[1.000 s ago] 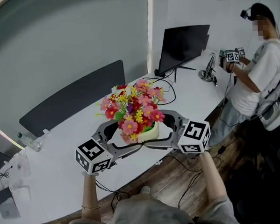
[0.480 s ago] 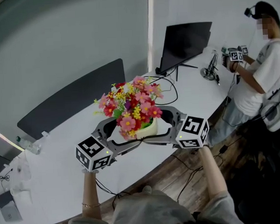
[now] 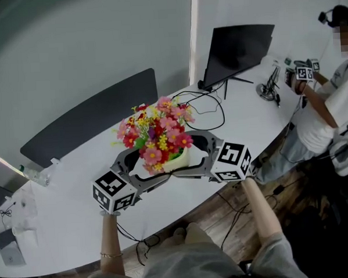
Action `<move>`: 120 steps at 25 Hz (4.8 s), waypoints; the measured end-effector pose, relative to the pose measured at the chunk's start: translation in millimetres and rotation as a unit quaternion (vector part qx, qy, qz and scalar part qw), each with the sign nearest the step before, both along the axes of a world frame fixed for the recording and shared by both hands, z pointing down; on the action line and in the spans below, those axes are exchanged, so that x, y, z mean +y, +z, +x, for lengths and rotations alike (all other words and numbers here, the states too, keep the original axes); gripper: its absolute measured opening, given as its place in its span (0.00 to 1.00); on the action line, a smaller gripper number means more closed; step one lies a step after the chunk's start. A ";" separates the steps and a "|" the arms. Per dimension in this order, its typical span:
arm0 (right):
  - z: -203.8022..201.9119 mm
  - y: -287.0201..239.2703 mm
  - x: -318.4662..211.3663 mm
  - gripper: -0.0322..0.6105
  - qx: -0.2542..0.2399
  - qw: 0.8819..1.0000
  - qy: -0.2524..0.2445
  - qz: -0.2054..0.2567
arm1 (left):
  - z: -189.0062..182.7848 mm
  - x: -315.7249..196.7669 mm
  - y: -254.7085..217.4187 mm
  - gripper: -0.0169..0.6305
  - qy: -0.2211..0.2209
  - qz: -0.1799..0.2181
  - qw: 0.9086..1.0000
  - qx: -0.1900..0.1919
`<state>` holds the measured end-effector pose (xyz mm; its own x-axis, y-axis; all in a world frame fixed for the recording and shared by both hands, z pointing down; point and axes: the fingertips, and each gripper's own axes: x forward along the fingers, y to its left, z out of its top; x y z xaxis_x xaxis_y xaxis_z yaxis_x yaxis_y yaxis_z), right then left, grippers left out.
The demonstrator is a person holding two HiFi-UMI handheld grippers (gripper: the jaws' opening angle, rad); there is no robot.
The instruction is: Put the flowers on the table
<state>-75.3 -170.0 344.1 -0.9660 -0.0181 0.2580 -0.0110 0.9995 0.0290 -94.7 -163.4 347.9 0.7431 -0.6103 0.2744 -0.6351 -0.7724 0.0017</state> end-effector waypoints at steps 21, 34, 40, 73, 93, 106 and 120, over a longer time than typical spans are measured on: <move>1.4 78.8 -52.9 0.73 0.029 0.997 -0.059 -0.030 | 2.6 -50.4 79.1 0.69 -0.063 -0.058 0.996 -0.022; -16.8 161.5 -79.9 0.73 0.055 0.996 -0.057 -0.034 | -15.4 -77.2 164.9 0.69 -0.063 -0.092 0.993 -0.031; -18.4 194.1 -89.3 0.73 0.062 0.996 -0.054 -0.029 | -16.8 -86.2 197.8 0.69 -0.063 -0.101 0.992 -0.045; -24.3 264.5 -102.9 0.73 0.149 0.986 -0.067 -0.017 | -23.6 -100.2 263.2 0.69 -0.104 -0.109 0.984 -0.100; -7.5 256.3 -102.5 0.73 0.119 0.992 -0.026 -0.035 | -33.8 -92.0 257.6 0.69 -0.143 -0.087 0.983 -0.073; 9.4 230.6 -84.2 0.59 0.080 0.994 0.025 -0.068 | -45.8 -58.2 236.1 0.36 -0.233 -0.076 0.969 -0.009; 24.1 180.4 -65.9 0.14 0.016 0.992 0.081 -0.095 | -22.6 -32.0 191.9 0.11 -0.248 -0.074 0.966 0.019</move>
